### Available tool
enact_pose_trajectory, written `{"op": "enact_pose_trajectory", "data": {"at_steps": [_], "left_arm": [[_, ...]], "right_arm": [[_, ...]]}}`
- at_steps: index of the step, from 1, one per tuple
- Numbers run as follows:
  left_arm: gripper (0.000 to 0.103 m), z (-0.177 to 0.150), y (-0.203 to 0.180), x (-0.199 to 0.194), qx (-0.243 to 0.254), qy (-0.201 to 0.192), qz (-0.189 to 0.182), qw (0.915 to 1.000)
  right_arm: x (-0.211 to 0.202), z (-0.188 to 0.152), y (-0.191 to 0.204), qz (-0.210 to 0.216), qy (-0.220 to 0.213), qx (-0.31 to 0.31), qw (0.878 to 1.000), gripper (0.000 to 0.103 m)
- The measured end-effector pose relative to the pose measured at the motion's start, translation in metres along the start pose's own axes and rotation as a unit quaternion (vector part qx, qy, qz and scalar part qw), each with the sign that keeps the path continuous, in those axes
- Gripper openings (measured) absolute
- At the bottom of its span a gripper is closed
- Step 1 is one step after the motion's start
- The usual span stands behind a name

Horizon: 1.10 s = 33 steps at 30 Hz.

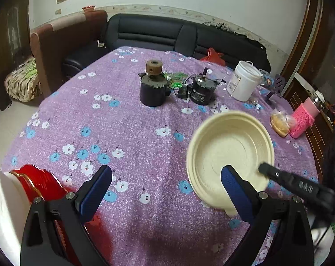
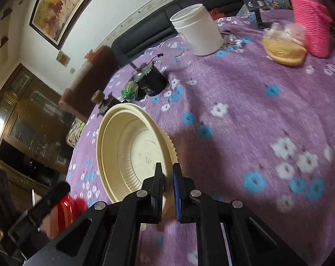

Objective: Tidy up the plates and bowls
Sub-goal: 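Grasp the rim of the cream plastic bowl with the right gripper, then carry the cream bowl and lower it into the white bowls on the stack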

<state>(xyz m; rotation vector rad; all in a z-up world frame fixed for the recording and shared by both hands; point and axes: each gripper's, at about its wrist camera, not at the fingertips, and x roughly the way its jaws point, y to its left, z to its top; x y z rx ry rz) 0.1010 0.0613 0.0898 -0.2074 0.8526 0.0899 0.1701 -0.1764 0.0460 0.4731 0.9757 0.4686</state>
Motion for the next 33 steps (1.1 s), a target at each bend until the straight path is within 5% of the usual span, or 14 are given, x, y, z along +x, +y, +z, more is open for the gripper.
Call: {"op": "enact_pose_trajectory", "data": {"at_steps": [7,9,11,19,26,29,32,33], "left_arm": [[0.099,0.002,-0.001,-0.003,0.001,0.001,0.001,1.0],[0.099,0.005,0.001,-0.002,-0.004,0.005,-0.002,1.0],[0.099,0.011,0.008,0.005,-0.025,0.018,-0.016,0.9994],[0.099,0.027,0.016,0.062,-0.09,0.068,-0.045,0.9926],[0.098,0.02,-0.013,0.097,-0.057,0.096,-0.049,0.9926],[0.098,0.018,-0.026,0.107,-0.036,0.104,-0.052,0.9925],[0.067,0.019,-0.039,0.112,-0.006,0.107,-0.052,0.9928],[0.046,0.02,-0.043,0.113,0.006,0.113,-0.056,0.992]], "right_arm": [[-0.018,-0.005,0.005,-0.013,-0.064,-0.007,0.998,0.019],[-0.016,-0.001,0.008,-0.017,-0.081,-0.005,0.997,0.045],[-0.014,0.003,0.012,-0.033,-0.104,-0.008,0.994,0.051],[0.017,0.024,0.01,-0.07,-0.108,0.01,0.992,0.051],[0.031,0.015,-0.009,-0.079,-0.074,0.026,0.994,0.05],[0.03,0.011,-0.014,-0.078,-0.069,0.028,0.994,0.033],[0.033,0.006,-0.015,-0.07,-0.055,0.026,0.996,0.016],[0.032,0.005,-0.013,-0.067,-0.051,0.023,0.996,0.015]]}}
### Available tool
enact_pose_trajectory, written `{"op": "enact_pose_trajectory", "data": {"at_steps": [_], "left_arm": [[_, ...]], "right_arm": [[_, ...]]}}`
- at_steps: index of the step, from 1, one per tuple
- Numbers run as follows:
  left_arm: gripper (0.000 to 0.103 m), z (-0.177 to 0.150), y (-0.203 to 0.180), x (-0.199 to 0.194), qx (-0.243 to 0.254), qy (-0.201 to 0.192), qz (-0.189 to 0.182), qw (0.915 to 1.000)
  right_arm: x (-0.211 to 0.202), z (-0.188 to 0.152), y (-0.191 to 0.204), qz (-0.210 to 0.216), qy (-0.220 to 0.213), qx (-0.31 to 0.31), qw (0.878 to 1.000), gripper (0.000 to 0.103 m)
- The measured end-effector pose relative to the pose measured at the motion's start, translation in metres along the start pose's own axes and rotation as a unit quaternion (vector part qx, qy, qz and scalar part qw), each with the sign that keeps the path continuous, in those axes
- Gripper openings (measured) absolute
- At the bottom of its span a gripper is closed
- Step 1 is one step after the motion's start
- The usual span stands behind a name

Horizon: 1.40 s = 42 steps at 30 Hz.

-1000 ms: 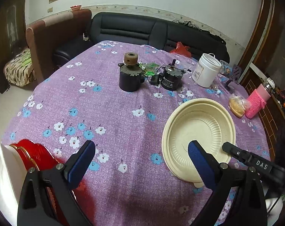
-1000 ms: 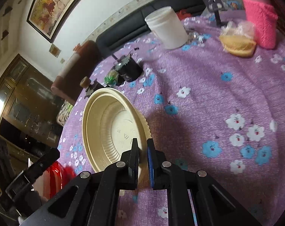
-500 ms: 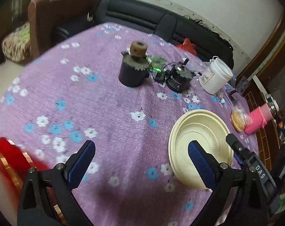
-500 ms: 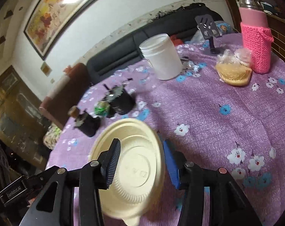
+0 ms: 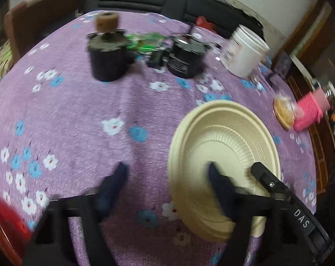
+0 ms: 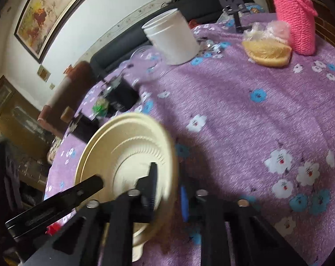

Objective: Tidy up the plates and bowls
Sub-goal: 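Carry the cream bowl and lower it into the white bowls on the stack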

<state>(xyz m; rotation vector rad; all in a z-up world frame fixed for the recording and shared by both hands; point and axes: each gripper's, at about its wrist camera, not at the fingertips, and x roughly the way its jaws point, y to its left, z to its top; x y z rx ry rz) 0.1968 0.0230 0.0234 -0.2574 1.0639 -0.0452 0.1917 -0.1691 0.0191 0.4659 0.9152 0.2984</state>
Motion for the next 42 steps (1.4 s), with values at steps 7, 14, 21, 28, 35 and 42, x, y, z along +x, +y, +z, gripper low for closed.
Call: {"op": "enact_pose_trajectory", "data": {"at_steps": [7,14,21,28,35,42], "left_arm": [[0.031,-0.02,-0.007,-0.028,0.02,0.002,-0.015,0.9997],[0.032,-0.063,-0.012,-0.099,0.046,-0.046,0.002,0.9978],[0.038,-0.1,0.008,-0.18,0.052,-0.124,0.009,0.9909],[0.042,-0.124,0.068,-0.239,0.009,-0.177,0.018,0.984],[0.046,-0.113,0.133,-0.263,-0.033,-0.176,0.046,0.9827],[0.047,-0.093,0.195,-0.271,-0.067,-0.154,0.078,0.9827]], "right_arm": [[-0.031,-0.018,0.016,0.011,-0.004,-0.019,1.0,0.014],[-0.086,-0.049,0.038,0.04,-0.018,-0.033,0.998,0.014],[-0.142,-0.076,0.095,0.061,-0.051,-0.089,0.993,0.014],[-0.154,-0.104,0.165,0.094,-0.052,-0.147,0.983,0.015],[-0.127,-0.11,0.242,0.112,-0.031,-0.193,0.974,0.015],[-0.086,-0.112,0.301,0.122,0.013,-0.212,0.97,0.015]]}}
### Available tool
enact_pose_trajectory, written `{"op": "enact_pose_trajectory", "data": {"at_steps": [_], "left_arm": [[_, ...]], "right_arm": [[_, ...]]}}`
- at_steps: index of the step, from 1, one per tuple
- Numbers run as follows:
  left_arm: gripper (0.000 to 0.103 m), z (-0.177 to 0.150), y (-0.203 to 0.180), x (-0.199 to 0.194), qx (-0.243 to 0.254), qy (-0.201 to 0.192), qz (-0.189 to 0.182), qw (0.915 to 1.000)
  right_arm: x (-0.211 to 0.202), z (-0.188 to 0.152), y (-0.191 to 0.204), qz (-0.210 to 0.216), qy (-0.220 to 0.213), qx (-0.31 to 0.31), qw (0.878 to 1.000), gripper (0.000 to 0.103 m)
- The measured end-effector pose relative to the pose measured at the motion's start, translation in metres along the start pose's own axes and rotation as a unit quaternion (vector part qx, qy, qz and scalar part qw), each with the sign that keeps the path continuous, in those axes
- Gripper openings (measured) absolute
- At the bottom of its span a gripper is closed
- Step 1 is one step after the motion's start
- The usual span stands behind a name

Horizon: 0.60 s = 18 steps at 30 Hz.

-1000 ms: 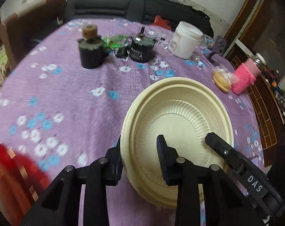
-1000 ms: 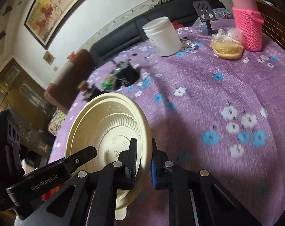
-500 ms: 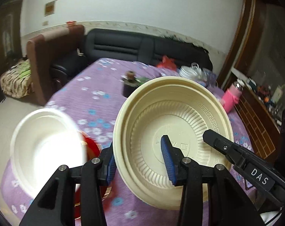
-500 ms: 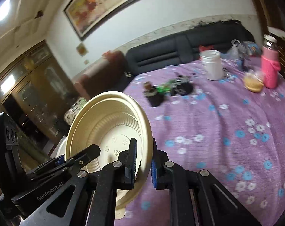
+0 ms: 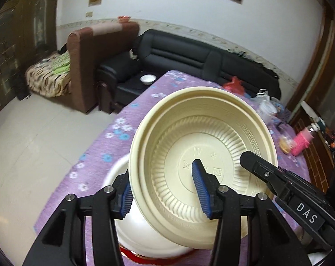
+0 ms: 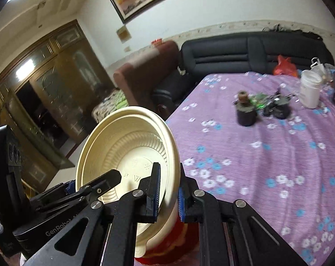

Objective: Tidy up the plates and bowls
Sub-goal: 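Carry the cream bowl and lower it into the white bowls on the stack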

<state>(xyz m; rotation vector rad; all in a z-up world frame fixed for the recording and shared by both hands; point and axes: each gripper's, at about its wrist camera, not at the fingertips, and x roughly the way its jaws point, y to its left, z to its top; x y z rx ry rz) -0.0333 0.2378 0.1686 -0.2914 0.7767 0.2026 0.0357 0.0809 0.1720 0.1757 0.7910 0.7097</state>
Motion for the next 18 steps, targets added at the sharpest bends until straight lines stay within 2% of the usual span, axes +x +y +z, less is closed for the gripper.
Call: {"op": "enact_pose_trajectory", "data": {"at_steps": [7,12,18], "left_arm": [[0.047,0.001,0.038,0.032,-0.027,0.059,0.008,0.9978],[0.047,-0.005,0.047,0.042,-0.042,0.085,-0.002,0.9955],[0.047,-0.009,0.046,0.03,-0.042,0.072,-0.011,0.9965]], "right_arm": [[0.052,-0.005,0.0,-0.001,0.061,0.014,0.998,0.015],[0.067,-0.01,-0.003,-0.005,0.085,0.024,0.996,0.015],[0.063,-0.012,0.0,0.005,0.084,0.023,0.996,0.015]]}}
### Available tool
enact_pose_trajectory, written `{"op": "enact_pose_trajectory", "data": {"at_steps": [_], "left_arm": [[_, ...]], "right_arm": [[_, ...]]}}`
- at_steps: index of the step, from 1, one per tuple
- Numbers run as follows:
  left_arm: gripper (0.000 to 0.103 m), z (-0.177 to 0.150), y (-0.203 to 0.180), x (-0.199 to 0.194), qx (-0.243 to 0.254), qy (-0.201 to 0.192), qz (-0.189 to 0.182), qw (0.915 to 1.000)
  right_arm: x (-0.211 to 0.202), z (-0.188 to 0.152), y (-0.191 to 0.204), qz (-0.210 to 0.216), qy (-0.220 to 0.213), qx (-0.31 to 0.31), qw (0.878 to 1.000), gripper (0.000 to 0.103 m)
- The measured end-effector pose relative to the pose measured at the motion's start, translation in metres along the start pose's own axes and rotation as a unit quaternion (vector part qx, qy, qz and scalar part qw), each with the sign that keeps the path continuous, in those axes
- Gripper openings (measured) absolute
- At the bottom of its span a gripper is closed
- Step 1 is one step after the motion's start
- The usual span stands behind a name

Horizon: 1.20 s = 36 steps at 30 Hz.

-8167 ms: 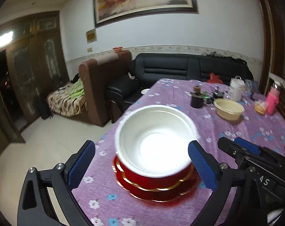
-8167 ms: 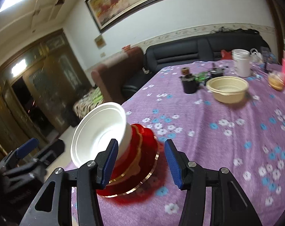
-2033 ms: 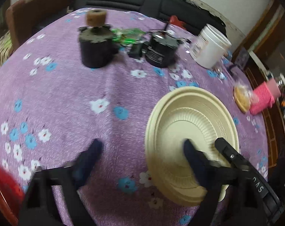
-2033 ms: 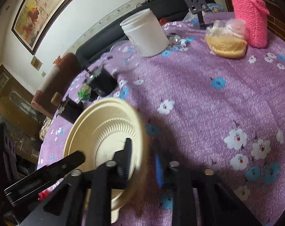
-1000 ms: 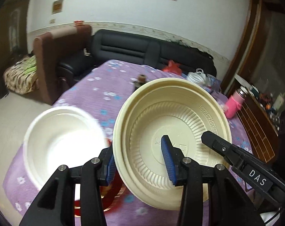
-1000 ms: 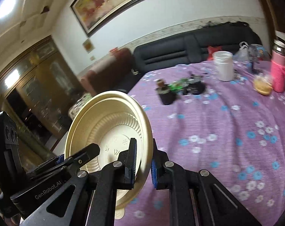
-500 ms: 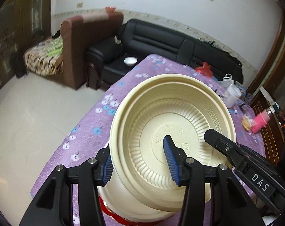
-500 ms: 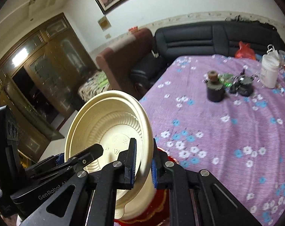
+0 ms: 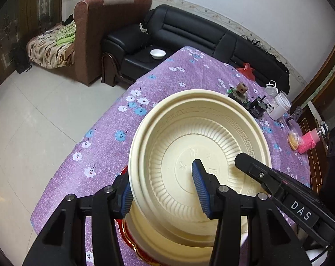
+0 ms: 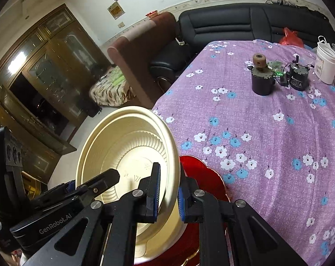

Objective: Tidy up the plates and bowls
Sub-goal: 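Carry the cream bowl and lower it into the white bowls on the stack, then open the right gripper and lift it away from the cream bowl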

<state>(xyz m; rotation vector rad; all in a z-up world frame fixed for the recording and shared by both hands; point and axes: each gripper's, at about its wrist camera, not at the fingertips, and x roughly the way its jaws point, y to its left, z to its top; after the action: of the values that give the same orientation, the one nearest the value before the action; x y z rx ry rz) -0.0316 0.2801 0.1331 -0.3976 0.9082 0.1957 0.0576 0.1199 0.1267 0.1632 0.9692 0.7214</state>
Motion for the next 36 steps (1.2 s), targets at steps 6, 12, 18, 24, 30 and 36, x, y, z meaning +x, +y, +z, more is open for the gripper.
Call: {"op": "enact_pose_trajectory", "data": {"at_steps": [6,12,18,24,30,36], "left_arm": [[0.052,-0.007,-0.002,-0.012,0.003,-0.018,-0.005,0.9998],[0.061,-0.012,-0.009,-0.029,0.015,-0.032,-0.007,0.9993],[0.062,-0.024,-0.006,-0.022,0.018,-0.02,-0.001,0.9997],[0.063,-0.037,-0.008,-0.023,0.024,-0.033,0.008,0.9991],[0.066,-0.037,-0.003,-0.028,0.016,-0.048,0.013,0.9986],[0.068,-0.048,0.002,-0.037,0.01,-0.072,0.013,0.9973]], "right_arm": [[-0.013,-0.007,0.008,-0.002,-0.016,-0.016,1.0,0.015],[-0.02,-0.012,0.009,0.023,-0.005,-0.004,1.0,0.016],[-0.018,-0.025,0.014,0.004,-0.009,-0.024,1.0,0.017],[-0.027,-0.037,0.031,-0.047,-0.056,-0.085,0.994,0.025],[-0.03,-0.041,0.031,-0.07,-0.082,-0.102,0.989,0.046],[-0.046,-0.048,0.028,-0.057,-0.128,-0.099,0.985,0.049]]}}
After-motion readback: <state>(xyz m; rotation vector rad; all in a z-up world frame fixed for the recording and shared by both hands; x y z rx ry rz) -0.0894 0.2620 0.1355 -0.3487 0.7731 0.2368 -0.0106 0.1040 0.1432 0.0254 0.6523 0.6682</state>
